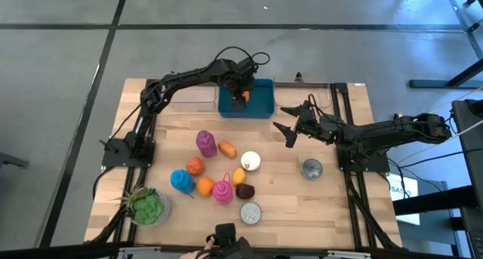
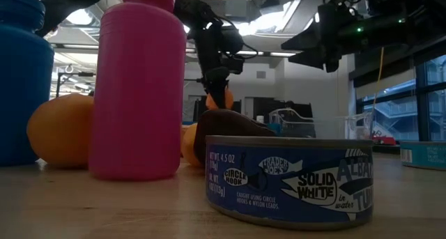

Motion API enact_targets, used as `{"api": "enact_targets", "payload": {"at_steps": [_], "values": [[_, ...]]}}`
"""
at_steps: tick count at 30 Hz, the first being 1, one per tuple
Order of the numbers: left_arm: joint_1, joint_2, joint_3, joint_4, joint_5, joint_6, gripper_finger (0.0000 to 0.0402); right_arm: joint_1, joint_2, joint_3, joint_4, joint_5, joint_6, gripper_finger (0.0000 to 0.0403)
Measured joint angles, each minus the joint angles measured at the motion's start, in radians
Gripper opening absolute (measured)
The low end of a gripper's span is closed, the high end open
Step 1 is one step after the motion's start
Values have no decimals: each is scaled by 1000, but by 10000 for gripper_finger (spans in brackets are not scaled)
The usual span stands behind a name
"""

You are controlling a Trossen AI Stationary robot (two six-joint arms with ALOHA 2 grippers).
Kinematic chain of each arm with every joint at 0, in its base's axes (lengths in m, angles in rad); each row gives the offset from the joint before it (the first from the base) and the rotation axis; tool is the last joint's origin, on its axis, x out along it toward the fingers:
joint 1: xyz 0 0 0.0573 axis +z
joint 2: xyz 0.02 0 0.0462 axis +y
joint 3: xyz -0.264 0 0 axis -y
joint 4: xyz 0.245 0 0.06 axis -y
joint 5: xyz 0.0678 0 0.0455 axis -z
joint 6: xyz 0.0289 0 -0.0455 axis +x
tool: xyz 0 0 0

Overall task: Pick & Place Food Item
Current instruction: Put the right orange into the left transparent bin

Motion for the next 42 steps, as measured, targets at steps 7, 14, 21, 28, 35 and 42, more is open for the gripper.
{"api": "enact_targets", "payload": {"at_steps": [7,14,21,28,35,42], "values": [[-3,-109,-1,-147,-262,43,223,0,0,0,-19,-1,8,334],[62,-272,0,-218,-203,-34,223,0,0,0,-23,-1,0,334],[150,-293,0,-284,-232,-80,223,0,0,0,-23,-1,-1,334],[214,-176,-2,-287,-178,-80,223,0,0,0,-34,-4,8,334],[243,-82,-2,-350,-183,-81,223,0,0,0,-50,-3,12,334],[264,-86,-2,-383,-131,-129,223,0,0,0,-62,-3,12,334]]}}
